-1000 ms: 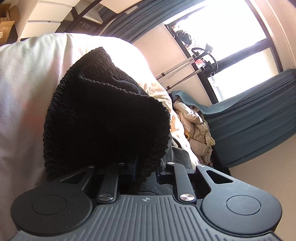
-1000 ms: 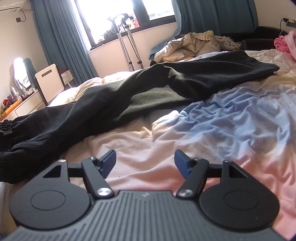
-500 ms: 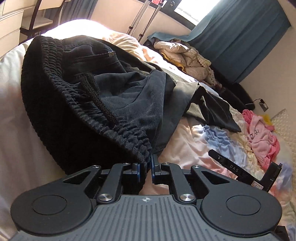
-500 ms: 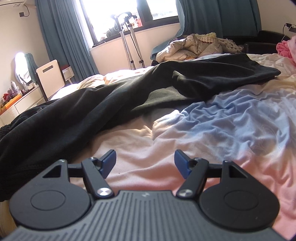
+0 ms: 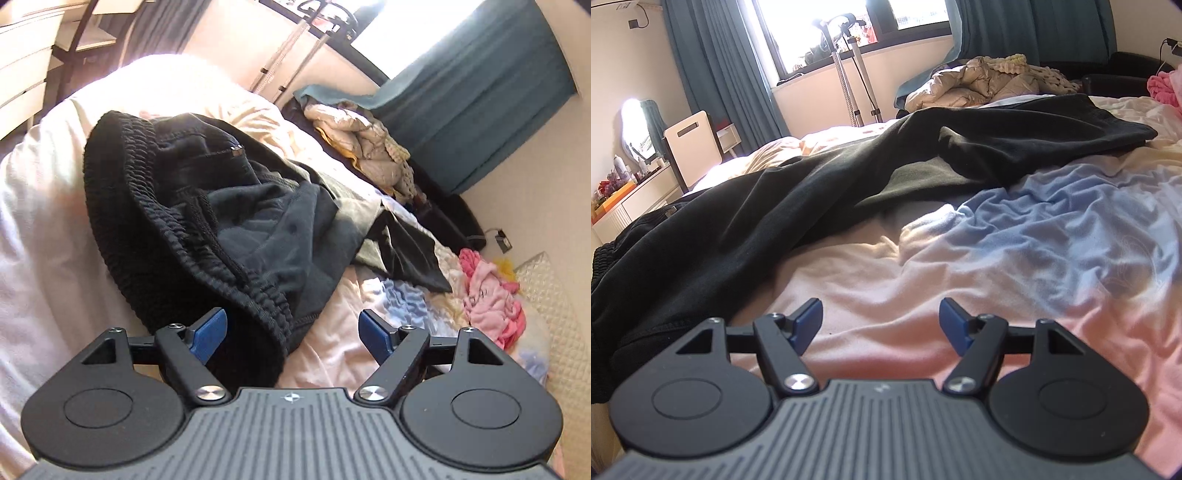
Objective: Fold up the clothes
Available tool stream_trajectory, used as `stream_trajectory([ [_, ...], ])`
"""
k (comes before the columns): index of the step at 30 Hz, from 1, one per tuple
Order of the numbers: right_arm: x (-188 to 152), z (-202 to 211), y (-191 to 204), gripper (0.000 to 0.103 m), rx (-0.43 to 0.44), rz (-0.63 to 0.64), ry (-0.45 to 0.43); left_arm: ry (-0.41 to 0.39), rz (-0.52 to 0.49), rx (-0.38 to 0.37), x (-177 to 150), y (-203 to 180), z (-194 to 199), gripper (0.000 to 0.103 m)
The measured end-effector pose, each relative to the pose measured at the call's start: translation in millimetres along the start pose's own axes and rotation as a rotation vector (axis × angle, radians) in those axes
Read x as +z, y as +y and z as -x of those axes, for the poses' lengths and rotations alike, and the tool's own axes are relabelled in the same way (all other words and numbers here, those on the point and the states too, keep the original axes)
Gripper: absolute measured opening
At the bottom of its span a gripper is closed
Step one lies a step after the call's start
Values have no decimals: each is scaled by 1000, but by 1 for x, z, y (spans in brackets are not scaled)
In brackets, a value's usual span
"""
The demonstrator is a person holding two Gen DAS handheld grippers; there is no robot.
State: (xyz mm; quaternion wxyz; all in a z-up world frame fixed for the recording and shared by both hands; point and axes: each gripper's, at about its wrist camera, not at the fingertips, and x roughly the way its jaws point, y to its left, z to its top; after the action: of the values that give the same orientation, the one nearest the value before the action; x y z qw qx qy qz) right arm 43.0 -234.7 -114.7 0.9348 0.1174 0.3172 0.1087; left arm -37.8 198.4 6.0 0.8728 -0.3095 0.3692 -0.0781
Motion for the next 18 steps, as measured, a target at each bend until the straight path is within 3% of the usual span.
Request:
stream_trajectory([
  [4, -3, -4, 2, 71, -8, 19, 13, -51, 254, 79, 45, 65, -12, 86],
  [7, -6, -7, 1, 71, -22, 27, 26, -108, 386, 40, 69, 106, -30, 85],
  [10, -8, -11, 1, 71, -35, 37, 38, -128, 398, -12, 90, 119, -55, 84],
  [13, -11, -16, 2, 71, -50, 54, 47, -206, 420, -1, 107, 125, -75, 82],
  [14, -12, -18, 3, 71, -57, 62, 49, -223, 471, -4, 113, 134, -83, 79],
  [16, -12, -23, 4, 71, -69, 73, 51, -221, 554, -38, 121, 147, -101, 70],
  [18, -12, -27, 5, 74, -77, 84, 51, -216, 572, -63, 132, 151, -117, 30],
])
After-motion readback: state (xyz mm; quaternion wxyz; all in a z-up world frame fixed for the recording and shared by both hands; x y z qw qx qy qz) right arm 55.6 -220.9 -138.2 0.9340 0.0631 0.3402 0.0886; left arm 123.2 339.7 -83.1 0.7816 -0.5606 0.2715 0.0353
